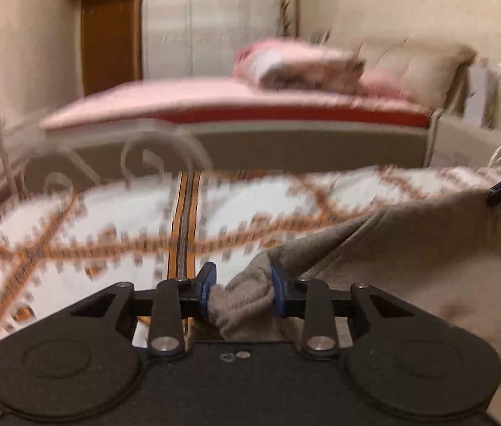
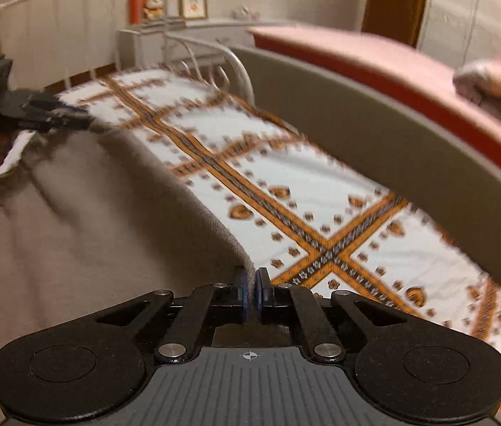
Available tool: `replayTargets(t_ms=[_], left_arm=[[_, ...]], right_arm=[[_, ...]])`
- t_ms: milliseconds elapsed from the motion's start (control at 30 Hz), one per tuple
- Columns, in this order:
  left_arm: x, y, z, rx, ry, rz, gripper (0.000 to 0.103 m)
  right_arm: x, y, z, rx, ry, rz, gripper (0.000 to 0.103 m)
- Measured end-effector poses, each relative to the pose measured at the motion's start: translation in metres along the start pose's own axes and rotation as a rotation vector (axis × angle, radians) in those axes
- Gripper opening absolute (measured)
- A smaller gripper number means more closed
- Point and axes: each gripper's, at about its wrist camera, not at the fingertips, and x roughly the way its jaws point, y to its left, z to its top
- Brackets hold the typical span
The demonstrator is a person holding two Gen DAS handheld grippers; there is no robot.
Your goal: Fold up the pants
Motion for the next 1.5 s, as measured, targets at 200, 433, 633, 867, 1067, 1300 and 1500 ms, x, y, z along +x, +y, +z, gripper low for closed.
replayTargets(t_ms=[200, 433, 633, 867, 1067, 1300, 1500], left_arm=[[-0.086, -0.026, 0.013, 0.055, -0.13, -0.062, 0.009], [-0.177, -0.08, -0.05, 0.009, -0.145, -0.05, 0.009], [-0.182, -0.105, -0.12, -0.088, 0.065, 0.026, 0.029], [-0.229, -0.107, -0.108, -0.263, 0.055, 0.193, 0.07], [-0.24, -0.084, -0.115, -0.684, 0.085, 0.046, 0.053], [-0.194, -0.068, -0.146, -0.862, 0.169, 0.019, 0.051], [-0.171, -0.056, -0.158, -0.982, 0.137, -0.018, 0.05]], right_arm=[[-0.09, 0.057, -0.007, -0.104, -0.076, -0.036, 0.005], [-0.153, 0.154, -0.069, -0.179, -0.075, -0.005, 0.005], [-0.129, 0.217, -0.16, -0.128, 0.004, -0.019, 0.006], [-0.182, 0.204, -0.182, 0.235, -0.218, -0.125, 0.07], [-0.197, 0.18, -0.184, 0.506, -0.237, -0.119, 0.07], [-0.176, 0.14, -0.192, 0.89, -0.163, -0.068, 0.067], [-0.137, 0.125, -0.193, 1.066, -0.055, -0.055, 0.062]])
